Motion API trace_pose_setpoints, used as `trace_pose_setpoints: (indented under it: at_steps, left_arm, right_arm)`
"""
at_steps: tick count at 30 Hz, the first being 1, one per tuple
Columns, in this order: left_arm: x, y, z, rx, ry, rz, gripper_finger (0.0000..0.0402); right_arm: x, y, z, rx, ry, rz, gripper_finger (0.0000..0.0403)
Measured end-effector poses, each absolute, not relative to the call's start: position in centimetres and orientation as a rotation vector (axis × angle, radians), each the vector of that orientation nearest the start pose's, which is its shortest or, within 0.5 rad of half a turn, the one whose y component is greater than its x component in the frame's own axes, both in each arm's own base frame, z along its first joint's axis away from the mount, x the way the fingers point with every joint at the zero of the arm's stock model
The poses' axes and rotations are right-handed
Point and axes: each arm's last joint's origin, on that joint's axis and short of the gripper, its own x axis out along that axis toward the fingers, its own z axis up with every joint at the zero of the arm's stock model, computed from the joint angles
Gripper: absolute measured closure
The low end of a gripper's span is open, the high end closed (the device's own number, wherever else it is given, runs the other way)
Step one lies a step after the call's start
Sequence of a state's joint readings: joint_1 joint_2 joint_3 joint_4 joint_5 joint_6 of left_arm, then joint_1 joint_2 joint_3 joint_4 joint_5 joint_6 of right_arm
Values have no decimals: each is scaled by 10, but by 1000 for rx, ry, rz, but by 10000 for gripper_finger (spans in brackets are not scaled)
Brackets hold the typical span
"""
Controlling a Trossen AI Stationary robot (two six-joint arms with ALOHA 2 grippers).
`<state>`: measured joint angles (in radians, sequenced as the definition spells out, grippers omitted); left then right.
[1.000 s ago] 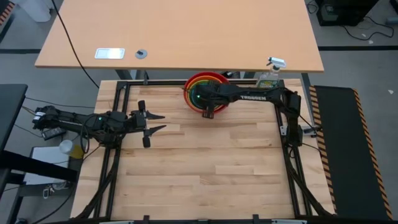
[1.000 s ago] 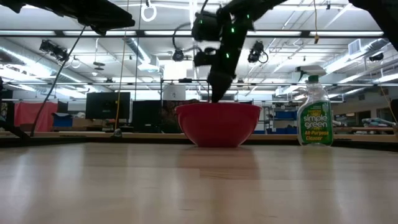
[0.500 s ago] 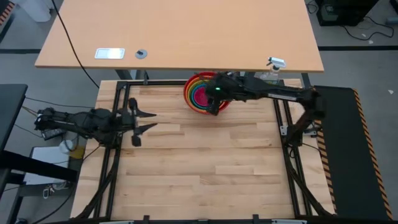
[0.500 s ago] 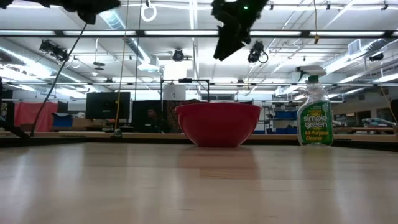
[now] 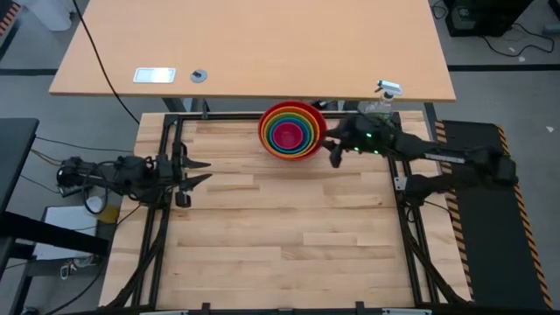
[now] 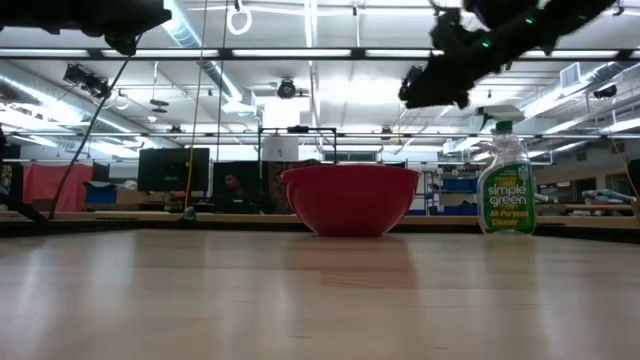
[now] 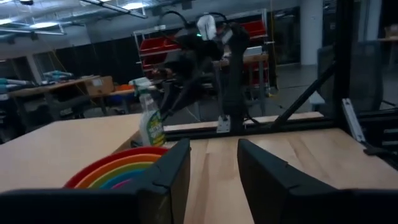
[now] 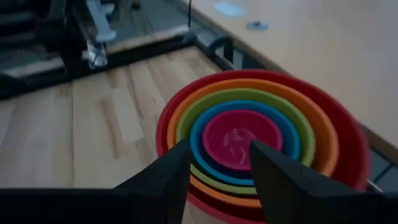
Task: Nest bowls inside each other
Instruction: Return to Home Position
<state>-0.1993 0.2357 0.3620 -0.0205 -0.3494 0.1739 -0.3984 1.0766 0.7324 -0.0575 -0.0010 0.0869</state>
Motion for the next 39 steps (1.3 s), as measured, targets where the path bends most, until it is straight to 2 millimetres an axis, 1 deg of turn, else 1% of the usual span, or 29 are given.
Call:
trace_pose_setpoints:
  at_steps: [3, 7, 10, 12, 17, 20, 27, 29, 33, 36, 39]
  left_arm:
    - [89, -7, 257, 134, -96, 210, 274]
    - [84, -4, 247, 115, -90, 253, 283]
    - [78, -3, 244, 90, -83, 267, 285]
    - [75, -2, 244, 74, -94, 269, 285]
    - [67, 0, 244, 60, -113, 276, 285]
    - [68, 0, 245, 60, -116, 277, 285]
    - [68, 0, 238, 49, -50, 273, 285]
    - [68, 0, 239, 42, -61, 272, 285]
    - [69, -2, 243, -7, -139, 239, 285]
    - [77, -5, 232, -47, -194, 173, 285]
    - [87, -7, 212, -82, -234, 154, 285]
  right_arm:
    - [195, -86, 262, 168, 306, -428, 233]
    - [169, -79, 250, 195, 261, -449, 233]
    - [153, -71, 240, 225, 218, -456, 233]
    - [143, -67, 230, 241, 186, -470, 233]
    - [125, -59, 198, 285, 93, -508, 233]
    - [118, -56, 184, 315, 50, -507, 233]
    - [110, -53, 169, 324, 24, -503, 233]
    - [108, -52, 167, 322, 13, -502, 233]
    - [105, -50, 163, 319, -3, -500, 233]
    - [103, -50, 161, 318, -14, -521, 233]
    - [101, -50, 162, 316, -26, -549, 233]
